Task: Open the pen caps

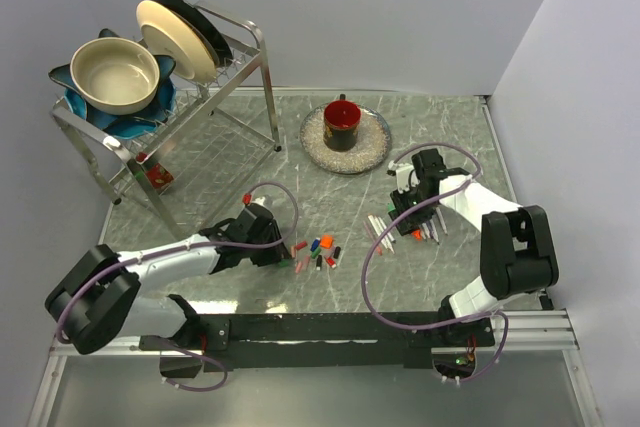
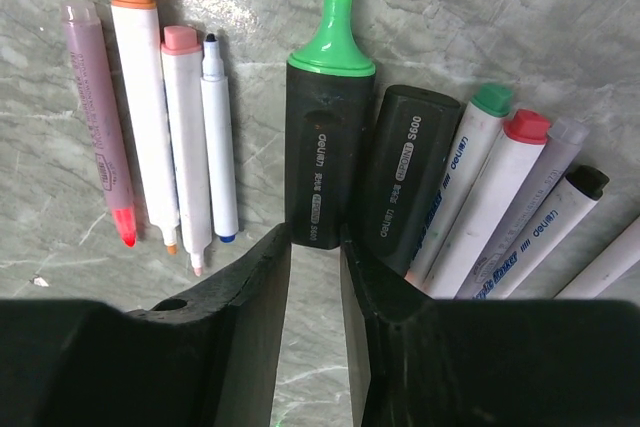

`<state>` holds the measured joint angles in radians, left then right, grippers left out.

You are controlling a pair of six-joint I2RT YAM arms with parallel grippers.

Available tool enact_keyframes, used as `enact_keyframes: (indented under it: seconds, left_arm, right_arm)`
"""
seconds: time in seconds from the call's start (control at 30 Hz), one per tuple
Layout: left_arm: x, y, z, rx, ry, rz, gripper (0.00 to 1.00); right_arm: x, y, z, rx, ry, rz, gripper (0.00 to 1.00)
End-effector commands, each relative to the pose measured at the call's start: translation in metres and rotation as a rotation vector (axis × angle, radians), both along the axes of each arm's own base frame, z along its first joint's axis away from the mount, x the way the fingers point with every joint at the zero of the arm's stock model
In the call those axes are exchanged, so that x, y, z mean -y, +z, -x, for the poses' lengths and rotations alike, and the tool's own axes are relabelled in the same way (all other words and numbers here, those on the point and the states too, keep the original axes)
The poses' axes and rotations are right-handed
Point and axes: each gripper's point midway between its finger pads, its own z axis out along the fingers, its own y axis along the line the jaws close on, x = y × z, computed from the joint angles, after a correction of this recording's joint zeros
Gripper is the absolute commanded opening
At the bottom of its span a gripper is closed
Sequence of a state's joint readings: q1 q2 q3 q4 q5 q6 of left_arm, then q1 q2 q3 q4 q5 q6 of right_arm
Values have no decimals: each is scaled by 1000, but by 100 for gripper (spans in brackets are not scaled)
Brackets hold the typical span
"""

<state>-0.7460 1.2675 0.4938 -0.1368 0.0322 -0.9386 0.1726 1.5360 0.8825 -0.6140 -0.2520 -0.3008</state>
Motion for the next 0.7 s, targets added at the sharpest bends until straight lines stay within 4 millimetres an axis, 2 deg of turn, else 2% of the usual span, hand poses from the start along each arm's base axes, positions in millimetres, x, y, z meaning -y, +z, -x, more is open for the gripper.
enact_keyframes:
  seconds: [0.0, 0.2, 0.43, 0.6, 0.67]
  left_arm:
    - [-5, -14, 10, -44, -14, -50, 23]
    - [-5, -12, 9, -39, -11, -69, 37]
    - [-6, -2, 10, -22, -17, -60, 50]
    - [-6, 5, 9, -5, -25, -54, 51]
    - [-4, 15, 8, 16, -30, -37, 52]
  right_arm:
    - [-7, 31, -17, 118, 26, -32, 35]
    - [-9, 40, -19, 147, 34, -55, 35]
    - [-11, 60, -21, 211, 42, -105, 36]
    - [-10, 73, -23, 257, 38, -135, 36]
    - [-8, 79, -25, 279, 32, -143, 36]
